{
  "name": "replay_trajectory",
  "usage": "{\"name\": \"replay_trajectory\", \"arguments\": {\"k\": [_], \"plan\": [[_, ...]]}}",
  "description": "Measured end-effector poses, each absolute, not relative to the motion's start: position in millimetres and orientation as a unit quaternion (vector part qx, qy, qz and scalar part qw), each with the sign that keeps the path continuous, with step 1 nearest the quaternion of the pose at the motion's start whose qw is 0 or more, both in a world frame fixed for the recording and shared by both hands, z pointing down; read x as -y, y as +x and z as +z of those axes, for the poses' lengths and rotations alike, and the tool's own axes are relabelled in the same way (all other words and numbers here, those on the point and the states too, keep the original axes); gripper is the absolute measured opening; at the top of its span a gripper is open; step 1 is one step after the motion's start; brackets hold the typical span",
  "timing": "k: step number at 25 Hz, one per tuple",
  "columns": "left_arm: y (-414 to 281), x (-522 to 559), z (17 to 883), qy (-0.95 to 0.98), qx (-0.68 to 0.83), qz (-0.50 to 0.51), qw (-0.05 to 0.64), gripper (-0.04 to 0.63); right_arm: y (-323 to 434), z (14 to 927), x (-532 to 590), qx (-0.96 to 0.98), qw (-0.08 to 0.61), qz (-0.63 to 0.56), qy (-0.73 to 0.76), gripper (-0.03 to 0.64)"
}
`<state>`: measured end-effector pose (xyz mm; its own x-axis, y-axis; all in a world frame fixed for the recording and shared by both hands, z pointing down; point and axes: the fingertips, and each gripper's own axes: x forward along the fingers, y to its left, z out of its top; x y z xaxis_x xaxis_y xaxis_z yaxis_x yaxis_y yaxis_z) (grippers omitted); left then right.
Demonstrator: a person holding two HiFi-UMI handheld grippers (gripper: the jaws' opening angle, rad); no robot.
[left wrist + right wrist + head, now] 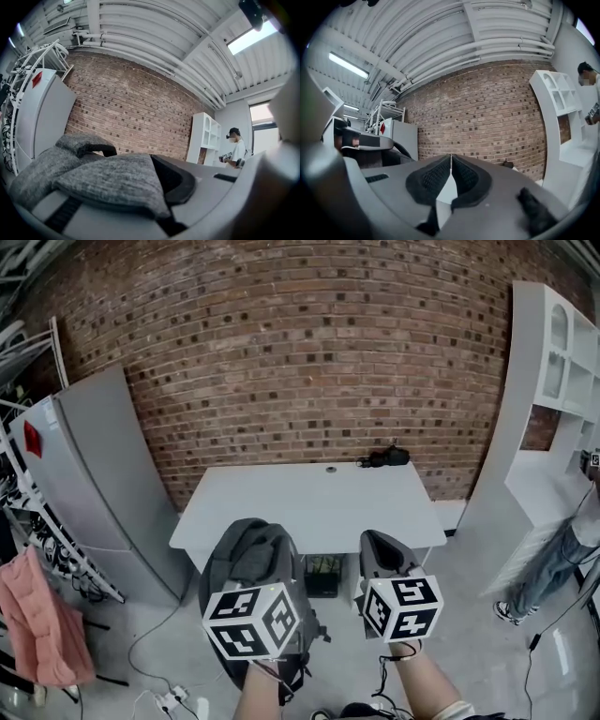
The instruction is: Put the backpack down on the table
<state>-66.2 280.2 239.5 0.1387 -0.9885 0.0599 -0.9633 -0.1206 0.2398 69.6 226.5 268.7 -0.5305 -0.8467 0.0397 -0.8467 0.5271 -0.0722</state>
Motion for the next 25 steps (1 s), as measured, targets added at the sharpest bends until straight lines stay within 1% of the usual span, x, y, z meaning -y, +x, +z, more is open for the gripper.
{"name": "replay_trajectory", "arguments": {"k": [7, 12, 14, 19, 25], "plan": [[-78.7, -259.7, 237.5, 0.755, 0.647, -0.036, 0.100, 0.011, 61.9, 275.1, -200.9, -0.865, -0.006, -0.046, -0.499, 0.032], [-90.9, -228.6, 225.9, 0.757, 0.651, -0.006, 0.067, 0.011, 42.1, 276.3, -162.5, -0.871, -0.013, -0.043, -0.490, 0.032], [-98.6, -215.9, 223.2, 0.756, 0.652, -0.006, 0.063, 0.011, 31.2, 274.0, -146.2, -0.872, -0.012, -0.040, -0.488, 0.032], [-119.2, -180.5, 227.3, 0.748, 0.657, -0.031, 0.083, 0.011, 12.0, 270.6, -106.6, -0.875, -0.018, -0.033, -0.483, 0.031], [-118.4, -138.4, 207.8, 0.753, 0.654, -0.034, 0.064, 0.011, 7.8, 267.4, -58.0, -0.879, -0.014, -0.037, -0.476, 0.031]]}}
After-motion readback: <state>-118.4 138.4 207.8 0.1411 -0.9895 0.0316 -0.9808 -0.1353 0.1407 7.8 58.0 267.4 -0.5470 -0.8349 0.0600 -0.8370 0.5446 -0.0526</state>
